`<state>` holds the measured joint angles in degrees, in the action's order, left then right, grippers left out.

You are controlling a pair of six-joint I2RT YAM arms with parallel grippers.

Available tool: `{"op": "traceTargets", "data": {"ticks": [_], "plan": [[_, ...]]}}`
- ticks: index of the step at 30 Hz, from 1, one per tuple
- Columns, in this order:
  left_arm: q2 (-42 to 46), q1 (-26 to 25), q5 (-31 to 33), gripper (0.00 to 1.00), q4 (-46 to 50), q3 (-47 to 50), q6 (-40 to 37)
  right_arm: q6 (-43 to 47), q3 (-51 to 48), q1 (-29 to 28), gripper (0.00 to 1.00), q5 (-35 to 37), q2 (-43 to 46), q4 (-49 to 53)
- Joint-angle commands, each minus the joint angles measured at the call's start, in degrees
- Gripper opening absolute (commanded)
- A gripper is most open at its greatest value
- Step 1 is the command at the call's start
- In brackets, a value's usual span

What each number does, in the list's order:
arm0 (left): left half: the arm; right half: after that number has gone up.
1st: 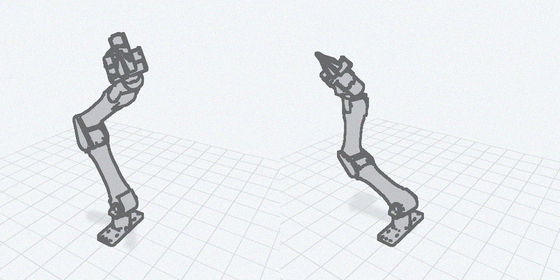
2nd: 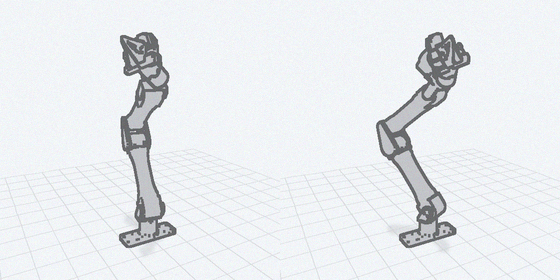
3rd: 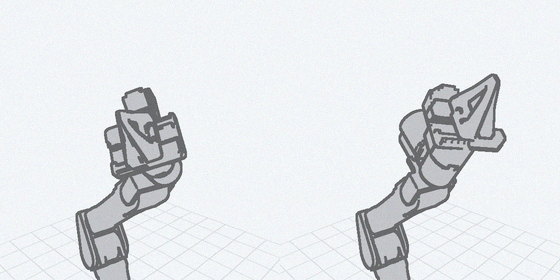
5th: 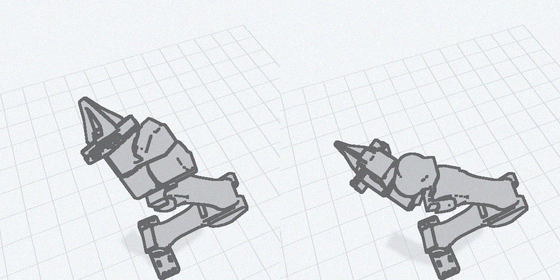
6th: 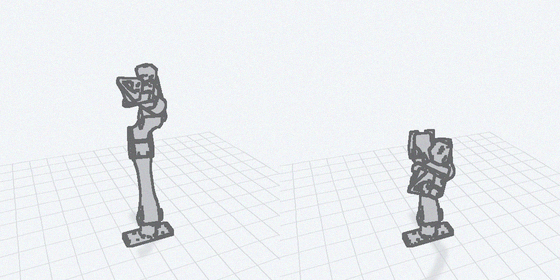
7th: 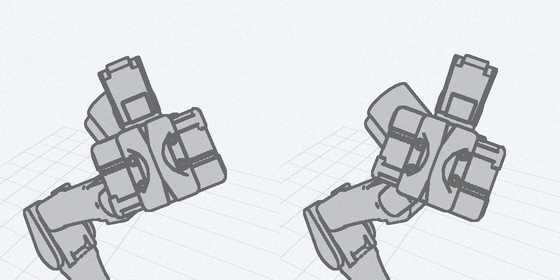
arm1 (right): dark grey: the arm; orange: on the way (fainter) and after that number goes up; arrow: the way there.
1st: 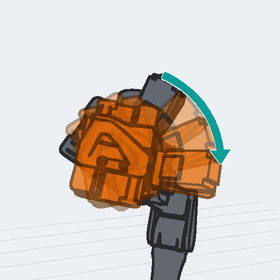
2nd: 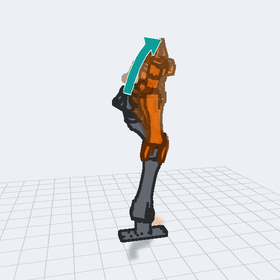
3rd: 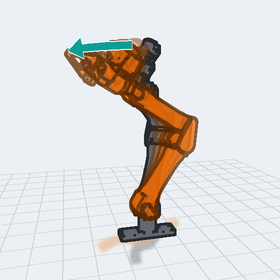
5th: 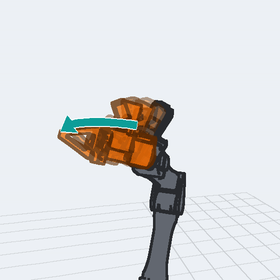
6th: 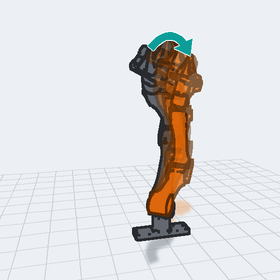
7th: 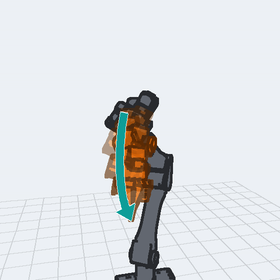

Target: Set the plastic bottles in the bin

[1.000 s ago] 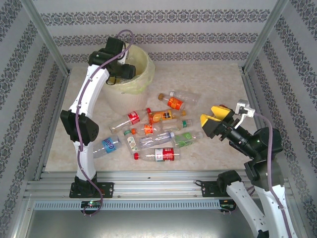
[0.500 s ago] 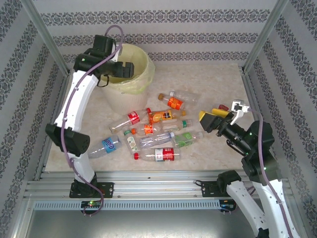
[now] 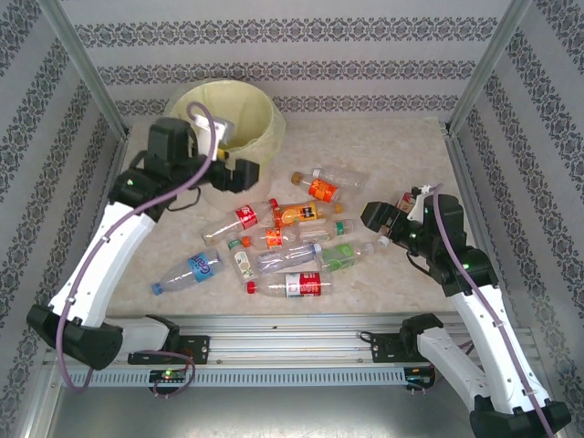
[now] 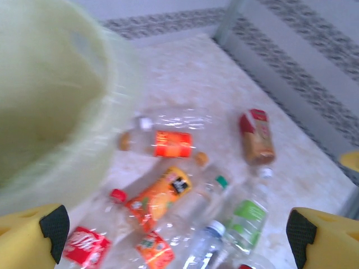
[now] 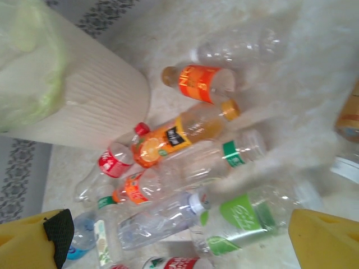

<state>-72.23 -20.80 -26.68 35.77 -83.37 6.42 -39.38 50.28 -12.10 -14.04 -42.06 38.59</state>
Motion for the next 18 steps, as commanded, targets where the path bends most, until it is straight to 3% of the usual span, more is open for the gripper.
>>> {"op": "traceTargets", "data": {"ticks": [1,9,12,18], "plan": [[3.1,-4.79,-5.46,1.0,-11.23,5.38,-1.01,-2.31,0.52,0.42,0.98,5.96,-0.45,4.72],[2.34,-10.08,-10.85,1.0,-24.07,16.09,2.31,-6.86,-0.65,0.85,0.98,6.16,-4.0,2.3],[2.21,-11.74,-10.34,1.0,-26.23,18.7,2.5,-8.85,-0.27,0.87,0.98,6.1,-6.77,0.46],[3.31,-16.63,-4.14,1.0,-21.7,20.18,-5.24,-15.07,-1.07,0.22,0.98,6.87,-12.19,-7.59]]}}
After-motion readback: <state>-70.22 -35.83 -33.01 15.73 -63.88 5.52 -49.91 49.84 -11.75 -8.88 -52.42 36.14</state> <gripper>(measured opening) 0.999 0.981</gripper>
